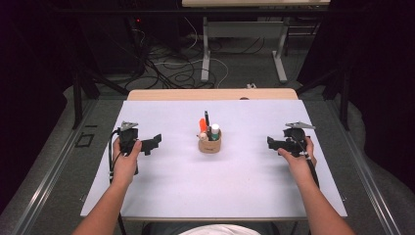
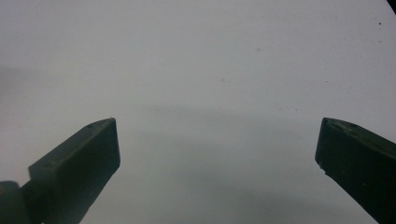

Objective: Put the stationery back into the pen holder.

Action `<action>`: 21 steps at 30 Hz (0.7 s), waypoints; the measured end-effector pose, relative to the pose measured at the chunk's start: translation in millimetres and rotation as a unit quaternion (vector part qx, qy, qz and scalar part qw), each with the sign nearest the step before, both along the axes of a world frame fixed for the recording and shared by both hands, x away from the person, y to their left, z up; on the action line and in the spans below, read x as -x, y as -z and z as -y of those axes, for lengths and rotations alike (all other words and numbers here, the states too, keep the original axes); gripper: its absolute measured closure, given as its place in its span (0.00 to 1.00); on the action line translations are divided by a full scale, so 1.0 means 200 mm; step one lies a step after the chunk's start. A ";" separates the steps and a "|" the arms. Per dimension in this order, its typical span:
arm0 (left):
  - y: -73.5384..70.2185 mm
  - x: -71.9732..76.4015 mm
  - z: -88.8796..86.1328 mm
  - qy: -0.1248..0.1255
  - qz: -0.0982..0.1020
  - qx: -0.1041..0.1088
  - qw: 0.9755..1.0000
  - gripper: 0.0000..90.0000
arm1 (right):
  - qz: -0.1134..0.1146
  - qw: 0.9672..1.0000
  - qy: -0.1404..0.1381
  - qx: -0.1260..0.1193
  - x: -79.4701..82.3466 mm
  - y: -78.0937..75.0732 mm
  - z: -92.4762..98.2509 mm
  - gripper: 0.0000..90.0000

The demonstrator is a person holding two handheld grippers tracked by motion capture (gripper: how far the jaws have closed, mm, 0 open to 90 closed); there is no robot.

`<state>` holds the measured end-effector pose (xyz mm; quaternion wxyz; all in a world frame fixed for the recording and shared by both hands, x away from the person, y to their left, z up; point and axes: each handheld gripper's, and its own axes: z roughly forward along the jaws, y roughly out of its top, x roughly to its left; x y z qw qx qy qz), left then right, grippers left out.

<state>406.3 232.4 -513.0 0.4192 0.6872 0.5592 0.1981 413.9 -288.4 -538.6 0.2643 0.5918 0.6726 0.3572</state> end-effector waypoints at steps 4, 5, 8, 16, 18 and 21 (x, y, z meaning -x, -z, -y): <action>0.00 0.00 0.00 0.003 -0.003 -0.003 1.000 0.00 | -0.002 1.000 0.003 -0.001 0.00 0.01 0.01 0.00; 0.00 0.00 0.00 0.002 -0.004 -0.004 1.000 0.00 | -0.003 1.000 0.003 -0.001 0.00 0.01 0.01 0.00; 0.00 0.00 0.00 0.002 -0.005 -0.004 1.000 0.00 | -0.004 1.000 0.005 -0.003 0.00 0.01 0.01 0.00; 0.01 -0.01 0.00 0.001 -0.002 -0.003 1.000 0.00 | -0.006 1.000 0.007 -0.002 0.00 0.02 0.01 0.00; 0.01 -0.01 0.00 0.002 -0.005 -0.005 1.000 0.00 | -0.006 1.000 0.007 -0.001 0.00 0.02 0.02 0.00; 0.00 -0.01 0.00 0.002 -0.004 -0.004 1.000 0.00 | -0.007 1.000 0.006 -0.002 0.00 0.02 0.02 0.00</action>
